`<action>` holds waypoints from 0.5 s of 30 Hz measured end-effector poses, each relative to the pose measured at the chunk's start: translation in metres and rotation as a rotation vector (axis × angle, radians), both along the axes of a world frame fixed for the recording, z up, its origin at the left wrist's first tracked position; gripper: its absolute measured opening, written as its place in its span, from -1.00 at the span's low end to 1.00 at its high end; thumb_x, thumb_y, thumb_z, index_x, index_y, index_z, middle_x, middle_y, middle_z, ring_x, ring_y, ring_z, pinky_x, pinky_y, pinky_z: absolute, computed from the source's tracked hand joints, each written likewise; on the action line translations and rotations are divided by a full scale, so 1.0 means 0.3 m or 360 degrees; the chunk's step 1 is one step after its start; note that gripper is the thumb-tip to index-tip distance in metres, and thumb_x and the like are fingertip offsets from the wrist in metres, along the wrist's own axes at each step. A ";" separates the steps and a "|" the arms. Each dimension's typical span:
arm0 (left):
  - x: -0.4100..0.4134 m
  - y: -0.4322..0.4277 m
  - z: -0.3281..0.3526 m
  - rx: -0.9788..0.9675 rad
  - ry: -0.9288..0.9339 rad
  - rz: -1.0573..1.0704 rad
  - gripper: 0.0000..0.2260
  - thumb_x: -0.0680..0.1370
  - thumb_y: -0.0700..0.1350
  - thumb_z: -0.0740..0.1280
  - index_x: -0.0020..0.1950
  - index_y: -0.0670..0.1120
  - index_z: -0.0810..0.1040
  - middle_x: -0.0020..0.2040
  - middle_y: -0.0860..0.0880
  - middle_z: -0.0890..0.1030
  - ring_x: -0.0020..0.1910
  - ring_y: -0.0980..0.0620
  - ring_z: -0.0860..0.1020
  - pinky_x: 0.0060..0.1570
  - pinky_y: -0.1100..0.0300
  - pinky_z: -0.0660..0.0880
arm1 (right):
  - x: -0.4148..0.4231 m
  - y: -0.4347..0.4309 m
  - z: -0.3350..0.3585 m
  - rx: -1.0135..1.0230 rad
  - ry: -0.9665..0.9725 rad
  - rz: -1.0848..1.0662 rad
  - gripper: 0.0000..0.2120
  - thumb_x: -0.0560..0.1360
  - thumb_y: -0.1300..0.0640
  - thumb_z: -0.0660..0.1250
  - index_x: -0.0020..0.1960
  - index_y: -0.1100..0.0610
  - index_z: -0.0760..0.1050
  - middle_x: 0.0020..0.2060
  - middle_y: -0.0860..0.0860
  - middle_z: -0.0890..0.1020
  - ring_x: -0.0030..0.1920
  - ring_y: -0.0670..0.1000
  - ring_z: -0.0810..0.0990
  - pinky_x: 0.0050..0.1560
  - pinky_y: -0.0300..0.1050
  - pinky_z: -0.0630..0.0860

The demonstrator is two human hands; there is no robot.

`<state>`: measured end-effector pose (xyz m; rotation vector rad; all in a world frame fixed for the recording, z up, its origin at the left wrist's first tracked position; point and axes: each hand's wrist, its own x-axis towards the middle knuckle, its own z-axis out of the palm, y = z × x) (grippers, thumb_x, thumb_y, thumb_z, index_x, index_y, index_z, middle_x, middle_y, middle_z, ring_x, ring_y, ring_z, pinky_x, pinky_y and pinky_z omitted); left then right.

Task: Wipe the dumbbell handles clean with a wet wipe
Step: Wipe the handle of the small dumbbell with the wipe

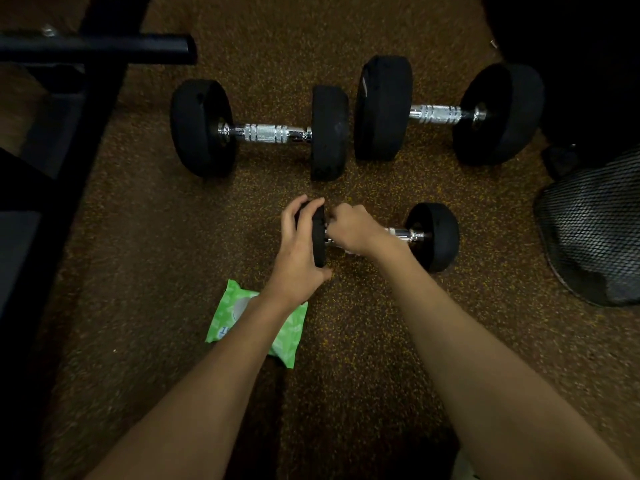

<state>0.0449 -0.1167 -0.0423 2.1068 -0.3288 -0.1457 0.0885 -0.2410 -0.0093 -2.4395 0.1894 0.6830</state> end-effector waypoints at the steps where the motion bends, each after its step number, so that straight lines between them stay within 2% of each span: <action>1: -0.002 0.001 -0.002 0.0000 -0.0012 0.0006 -0.10 0.21 -0.43 0.47 0.47 -0.04 0.20 0.47 -0.06 0.06 0.33 0.23 0.12 0.09 0.69 0.20 | -0.032 0.007 -0.022 -0.0044 -0.0170 -0.0011 -0.77 0.52 0.19 0.13 0.07 0.27 0.48 0.03 0.26 0.58 0.00 0.27 0.55 0.03 0.10 0.49; 4: -0.012 0.001 -0.018 0.0007 -0.0100 0.0025 -0.13 0.24 -0.40 0.48 0.47 -0.06 0.21 0.46 -0.07 0.07 0.38 0.20 0.13 0.22 0.63 0.15 | -0.125 0.028 -0.067 -0.0085 -0.0771 -0.0049 -0.81 0.47 0.34 0.14 -0.04 0.30 0.51 -0.15 0.26 0.62 -0.11 0.28 0.57 0.02 0.10 0.42; 6: -0.019 0.002 -0.027 0.0005 -0.0124 0.0027 -0.14 0.26 -0.37 0.50 0.47 -0.06 0.20 0.46 -0.06 0.07 0.43 0.14 0.13 0.28 0.58 0.13 | -0.168 0.032 -0.088 0.0017 -0.0978 -0.0094 -0.76 0.42 0.38 0.13 -0.04 0.31 0.54 -0.16 0.22 0.63 -0.08 0.23 0.58 0.06 0.04 0.42; 9: -0.018 0.001 -0.028 -0.0011 -0.0093 0.0035 -0.13 0.26 -0.37 0.50 0.47 -0.03 0.20 0.46 -0.02 0.06 0.46 0.07 0.14 0.32 0.52 0.15 | -0.217 0.020 -0.113 0.0109 -0.1107 -0.0069 -0.61 0.39 0.40 0.14 0.16 0.32 0.54 0.07 0.22 0.62 0.15 0.20 0.56 0.27 0.02 0.41; 11: -0.010 0.001 -0.021 -0.0009 -0.0047 0.0031 -0.11 0.24 -0.40 0.48 0.47 0.00 0.20 0.47 0.01 0.05 0.47 0.04 0.14 0.32 0.48 0.19 | -0.253 0.013 -0.123 0.0093 -0.1162 -0.0009 -0.55 0.35 0.44 0.14 0.21 0.34 0.51 0.16 0.23 0.58 0.25 0.20 0.51 0.38 0.02 0.32; 13: -0.004 0.001 -0.012 0.0014 -0.0012 0.0034 -0.10 0.22 -0.41 0.47 0.46 0.01 0.19 0.47 0.02 0.04 0.45 0.07 0.13 0.30 0.45 0.22 | -0.285 0.011 -0.138 0.0056 -0.1158 0.0042 -0.50 0.35 0.48 0.15 0.27 0.33 0.47 0.24 0.23 0.53 0.33 0.20 0.44 0.43 -0.07 0.20; 15: 0.000 -0.001 -0.009 0.0019 -0.0024 0.0036 -0.12 0.24 -0.40 0.48 0.46 0.00 0.20 0.47 0.00 0.05 0.42 0.14 0.12 0.27 0.54 0.19 | -0.315 0.013 -0.157 -0.0002 -0.1164 0.0067 -0.49 0.36 0.51 0.17 0.29 0.32 0.45 0.27 0.22 0.51 0.34 0.19 0.43 0.43 -0.03 0.23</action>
